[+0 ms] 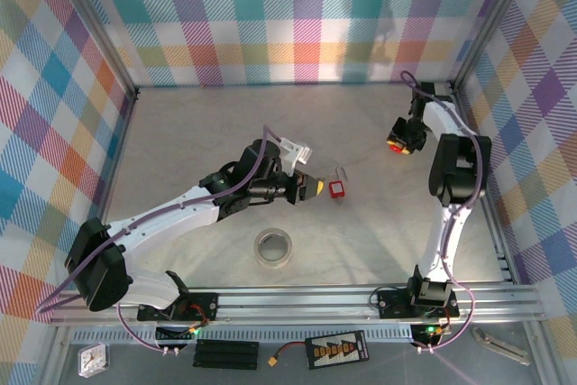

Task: Unlock with the key

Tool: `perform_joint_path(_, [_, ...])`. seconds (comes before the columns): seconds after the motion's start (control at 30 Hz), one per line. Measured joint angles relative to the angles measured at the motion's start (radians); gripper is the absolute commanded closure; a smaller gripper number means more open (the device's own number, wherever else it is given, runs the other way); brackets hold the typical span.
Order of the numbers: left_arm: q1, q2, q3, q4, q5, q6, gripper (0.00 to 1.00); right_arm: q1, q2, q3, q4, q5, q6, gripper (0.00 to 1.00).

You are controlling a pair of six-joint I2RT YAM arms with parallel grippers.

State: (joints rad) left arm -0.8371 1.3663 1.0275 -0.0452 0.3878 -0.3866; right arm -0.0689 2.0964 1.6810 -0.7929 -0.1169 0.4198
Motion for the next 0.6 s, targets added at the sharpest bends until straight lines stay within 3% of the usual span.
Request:
perform_joint_path(0.17, [0.0,0.042,0.037,0.135,0.037,-0.07,1.0,0.001,-0.383,-0.243,0.264,-0.24,0.112,0.92])
perform_joint_path(0.3, [0.0,0.069,0.058,0.239,0.068,-0.13,1.0,0.005,-0.596,-0.337,0.439,-0.392,0.209,0.92])
perform_joint_path(0.43, [0.0,0.08,0.079,0.289,0.064,-0.153,1.0,0.024,-0.688,-0.364,0.481,-0.469,0.307,0.92])
perform_joint_path(0.6, [-0.034,0.102,0.129,0.259,-0.016,-0.107,1.0,0.063,-0.728,-0.422,0.469,-0.488,0.422,0.93])
